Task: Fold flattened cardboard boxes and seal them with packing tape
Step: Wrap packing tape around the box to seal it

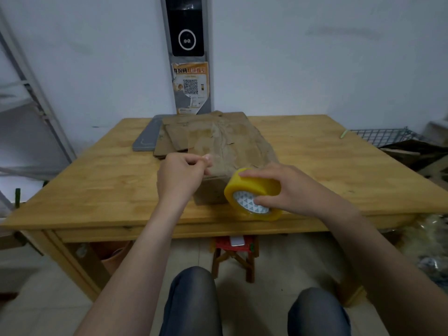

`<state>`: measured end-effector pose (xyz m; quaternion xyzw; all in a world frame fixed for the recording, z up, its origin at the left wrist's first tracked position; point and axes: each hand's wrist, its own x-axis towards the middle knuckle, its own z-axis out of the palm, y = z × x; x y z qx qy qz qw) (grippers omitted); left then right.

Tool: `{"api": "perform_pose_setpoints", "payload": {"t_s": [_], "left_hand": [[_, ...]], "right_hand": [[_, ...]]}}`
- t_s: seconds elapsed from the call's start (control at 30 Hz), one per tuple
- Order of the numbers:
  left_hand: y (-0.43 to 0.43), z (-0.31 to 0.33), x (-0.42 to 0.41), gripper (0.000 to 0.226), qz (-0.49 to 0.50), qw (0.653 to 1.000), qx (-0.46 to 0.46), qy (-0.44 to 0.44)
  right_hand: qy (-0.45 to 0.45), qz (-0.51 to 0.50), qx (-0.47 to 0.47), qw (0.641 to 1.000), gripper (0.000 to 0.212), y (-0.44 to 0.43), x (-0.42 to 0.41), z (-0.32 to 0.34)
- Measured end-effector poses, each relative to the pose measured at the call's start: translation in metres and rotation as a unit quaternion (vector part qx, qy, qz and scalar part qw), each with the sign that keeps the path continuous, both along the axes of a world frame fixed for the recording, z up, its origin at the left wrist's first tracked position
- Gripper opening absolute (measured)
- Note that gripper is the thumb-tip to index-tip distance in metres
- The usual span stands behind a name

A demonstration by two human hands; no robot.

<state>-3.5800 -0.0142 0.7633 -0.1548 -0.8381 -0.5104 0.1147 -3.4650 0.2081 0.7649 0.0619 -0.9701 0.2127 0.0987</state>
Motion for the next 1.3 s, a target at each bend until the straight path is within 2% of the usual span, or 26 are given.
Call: {"api": "perform_pose_setpoints", "payload": {"t_s": [0.17, 0.37, 0.53, 0.7, 0.93, 1.03, 1.3], "left_hand": [[0.004, 0.003, 0.001, 0.035, 0.031, 0.999, 0.01, 0.022], [-0.007, 0.009, -0.009, 0.029, 0.066, 0.997, 0.041, 0.019], [-0.023, -0.016, -0.02, 0.029, 0.098, 0.99, 0.096, -0.025], [-0.019, -0.031, -0.009, 0.024, 0.13, 0.979, 0.154, -0.013], [-0.02, -0.051, -0.013, 0.017, 0.142, 0.943, 0.275, -0.123], [-0.024, -0.053, -0.015, 0.017, 0.149, 0.938, 0.284, -0.128], [-0.014, -0.072, -0.016, 0.012, 0.167, 0.927, 0.319, -0.105]], "right_hand": [[-0.006, 0.002, 0.017, 1.0, 0.063, 0.002, 0.005, 0.02], [-0.061, 0.013, 0.025, 0.998, 0.055, 0.021, 0.011, 0.02], [-0.061, -0.002, 0.035, 0.998, 0.057, 0.049, 0.019, 0.017], [-0.07, -0.013, 0.045, 0.996, 0.051, 0.07, 0.015, 0.018], [-0.061, 0.039, 0.075, 0.995, 0.055, 0.07, 0.014, 0.022], [-0.075, 0.041, 0.094, 0.992, 0.051, 0.073, 0.016, 0.019], [0.048, 0.008, 0.164, 0.985, 0.04, 0.09, 0.005, 0.016]]}}
